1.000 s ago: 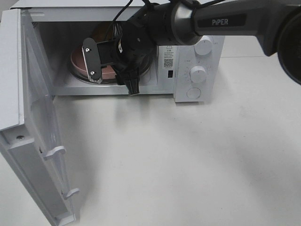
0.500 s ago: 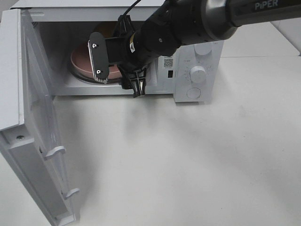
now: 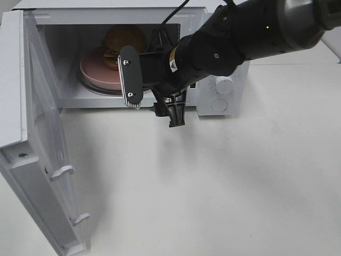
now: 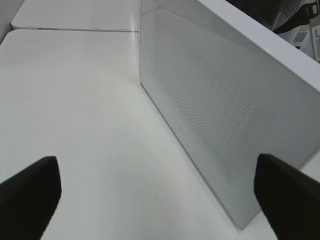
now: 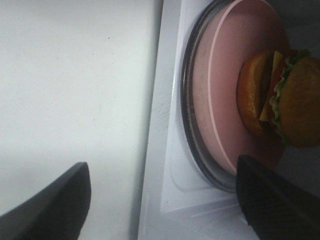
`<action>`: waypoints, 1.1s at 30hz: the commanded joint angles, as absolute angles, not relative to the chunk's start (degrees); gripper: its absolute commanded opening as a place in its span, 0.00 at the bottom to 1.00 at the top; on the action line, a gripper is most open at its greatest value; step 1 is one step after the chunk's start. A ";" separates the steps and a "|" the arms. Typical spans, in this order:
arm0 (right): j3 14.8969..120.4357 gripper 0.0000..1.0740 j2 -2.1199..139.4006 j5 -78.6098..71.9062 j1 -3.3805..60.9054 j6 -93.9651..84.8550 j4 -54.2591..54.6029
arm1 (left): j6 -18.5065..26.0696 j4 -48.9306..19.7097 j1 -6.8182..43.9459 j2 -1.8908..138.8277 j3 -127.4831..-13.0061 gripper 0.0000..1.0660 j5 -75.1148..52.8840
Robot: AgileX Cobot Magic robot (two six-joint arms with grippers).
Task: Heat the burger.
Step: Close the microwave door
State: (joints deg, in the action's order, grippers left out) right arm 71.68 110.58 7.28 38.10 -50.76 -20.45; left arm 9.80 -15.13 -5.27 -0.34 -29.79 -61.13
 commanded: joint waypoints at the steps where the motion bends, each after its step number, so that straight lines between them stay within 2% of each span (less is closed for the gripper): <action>1: 67.38 0.71 106.63 6.70 38.10 -48.76 -20.57 | 9.63 -15.41 -5.33 -1.38 -29.68 0.92 -61.48; 33: 44.29 0.71 84.28 7.22 38.10 -24.87 -20.40 | 9.63 -15.41 -5.33 -1.38 -29.68 0.92 -61.48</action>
State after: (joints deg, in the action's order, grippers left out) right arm 45.89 86.29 7.22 38.10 -26.87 -20.45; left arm 9.80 -15.13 -5.27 -0.34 -29.79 -61.13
